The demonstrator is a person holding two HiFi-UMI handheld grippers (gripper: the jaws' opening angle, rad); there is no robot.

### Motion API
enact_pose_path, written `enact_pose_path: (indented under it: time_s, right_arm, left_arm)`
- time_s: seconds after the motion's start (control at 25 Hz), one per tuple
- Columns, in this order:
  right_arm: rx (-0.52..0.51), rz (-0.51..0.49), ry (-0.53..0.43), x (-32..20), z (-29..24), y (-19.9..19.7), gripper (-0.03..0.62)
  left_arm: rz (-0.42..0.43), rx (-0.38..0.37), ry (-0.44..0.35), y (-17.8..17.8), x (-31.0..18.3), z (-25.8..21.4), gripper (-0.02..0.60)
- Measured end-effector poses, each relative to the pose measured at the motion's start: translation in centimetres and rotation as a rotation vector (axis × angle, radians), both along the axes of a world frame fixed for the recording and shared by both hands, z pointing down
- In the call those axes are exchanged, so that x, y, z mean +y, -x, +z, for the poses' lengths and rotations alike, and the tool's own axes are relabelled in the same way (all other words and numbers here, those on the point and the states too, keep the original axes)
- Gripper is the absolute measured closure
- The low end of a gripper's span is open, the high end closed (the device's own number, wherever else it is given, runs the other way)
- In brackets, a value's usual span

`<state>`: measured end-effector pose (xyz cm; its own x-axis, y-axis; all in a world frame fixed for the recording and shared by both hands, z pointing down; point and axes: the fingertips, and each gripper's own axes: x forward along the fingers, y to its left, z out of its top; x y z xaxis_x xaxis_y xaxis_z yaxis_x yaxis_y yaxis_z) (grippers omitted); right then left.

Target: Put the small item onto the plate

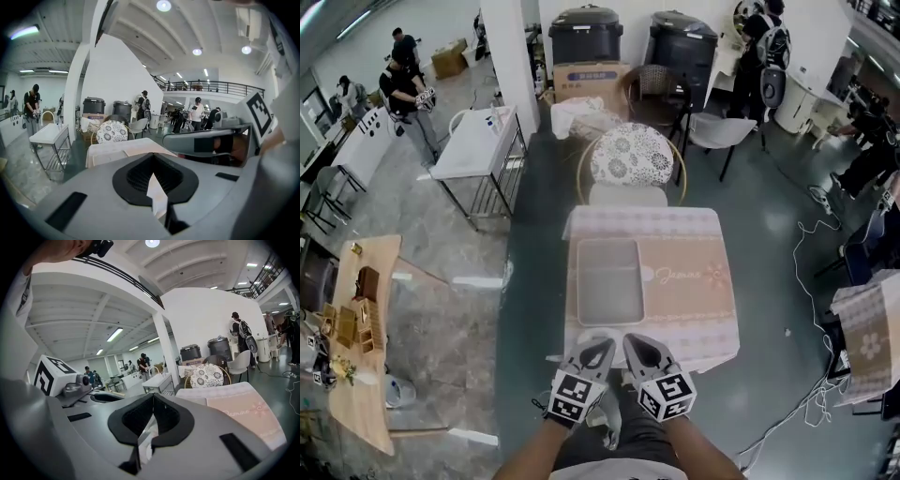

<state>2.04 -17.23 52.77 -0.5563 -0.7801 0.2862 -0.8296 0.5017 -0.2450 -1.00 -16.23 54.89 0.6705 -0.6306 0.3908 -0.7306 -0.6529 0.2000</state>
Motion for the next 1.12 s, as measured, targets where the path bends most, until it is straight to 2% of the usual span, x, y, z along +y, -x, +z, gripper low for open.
enact_pose_path:
  time_s: [0.28,0.64,0.88,1.12]
  right_arm:
    - [0.016,-0.007,-0.047,1.3,-4.7,0.9,0.579]
    - [0.012,0.008,-0.137,2.5,-11.2,0.1,0.580]
    - [0.043,0.003,-0.190,2.3,-14.2,-0.2,0.580]
    - [0.058,-0.007,-0.213,2.6,-14.7,0.3,0.580]
  left_arm:
    - [-0.010,0.039,-0.036,0.3,1.2,-5.8,0.575]
    - [-0.014,0.087,-0.149,0.1,1.5,-14.0,0.575]
    - [-0.036,0.107,-0.202,0.3,1.5,-16.7,0.575]
    - [-0.049,0.112,-0.218,0.6,1.7,-17.2,0.575]
